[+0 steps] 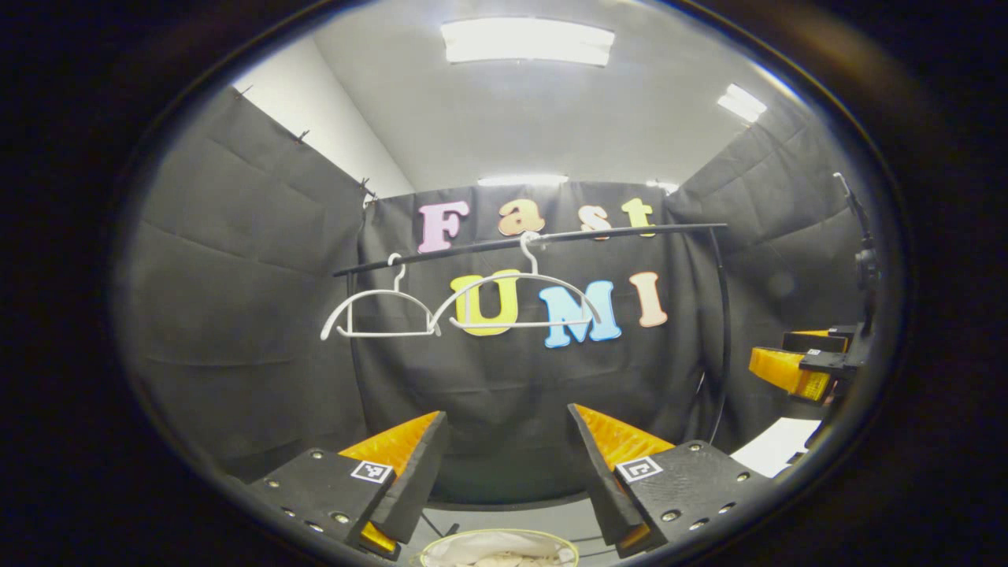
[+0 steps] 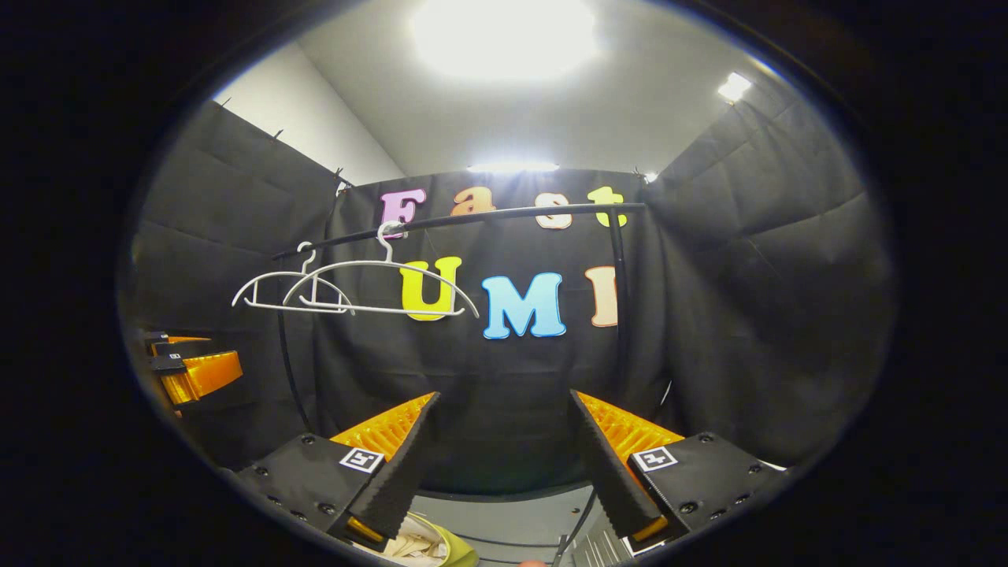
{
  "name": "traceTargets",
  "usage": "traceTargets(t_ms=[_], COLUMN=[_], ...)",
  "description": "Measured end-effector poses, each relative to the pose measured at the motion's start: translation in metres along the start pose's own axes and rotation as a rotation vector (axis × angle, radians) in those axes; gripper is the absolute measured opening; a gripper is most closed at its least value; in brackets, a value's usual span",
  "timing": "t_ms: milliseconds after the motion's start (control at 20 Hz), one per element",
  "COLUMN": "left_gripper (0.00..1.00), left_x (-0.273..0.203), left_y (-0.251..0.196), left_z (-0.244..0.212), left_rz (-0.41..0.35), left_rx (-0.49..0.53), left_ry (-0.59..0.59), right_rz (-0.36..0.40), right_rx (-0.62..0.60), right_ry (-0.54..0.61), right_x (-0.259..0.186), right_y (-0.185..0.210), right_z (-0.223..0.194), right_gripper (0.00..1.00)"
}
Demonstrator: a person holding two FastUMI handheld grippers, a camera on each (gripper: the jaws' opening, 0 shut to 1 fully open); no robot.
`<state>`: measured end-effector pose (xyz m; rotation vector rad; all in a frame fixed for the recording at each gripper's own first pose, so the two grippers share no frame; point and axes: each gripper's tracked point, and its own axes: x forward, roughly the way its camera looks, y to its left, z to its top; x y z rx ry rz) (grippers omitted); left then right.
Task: Grasp the clothes on the hanger with both hands and then place them into the laundry hamper below.
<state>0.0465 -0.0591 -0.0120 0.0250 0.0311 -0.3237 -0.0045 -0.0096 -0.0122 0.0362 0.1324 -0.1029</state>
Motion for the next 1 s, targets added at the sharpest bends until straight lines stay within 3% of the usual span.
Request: traceTargets(t_ms=[50, 150, 300, 1000], left_gripper=[0.87, 0.87, 0.87, 0.88], left_x=[0.002, 0.004, 0.007, 0.008], left_y=[0.001, 0.002, 0.004, 0.0], left_z=[-0.001, 0.001, 0.002, 0.012], left_rz=[0.003, 0.01, 0.019, 0.031], left_rx=[0.002, 0.004, 0.002, -0.001], left_ry=[0.0, -0.008, -0.014, -0.041], right_rz=[0.0, -0.008, -0.014, -0.022], right_rx=[0.0, 0.001, 0.005, -0.001], right_ry=[0.003, 0.009, 0.017, 0.006], right_x=[0.001, 0.003, 0.005, 0.006], right_y=[-0.001, -0.003, -0.005, -0.02], right_z=[-0.001, -0.004, -0.006, -0.005], right_gripper=[0.98, 0.94, 0.99, 0.99])
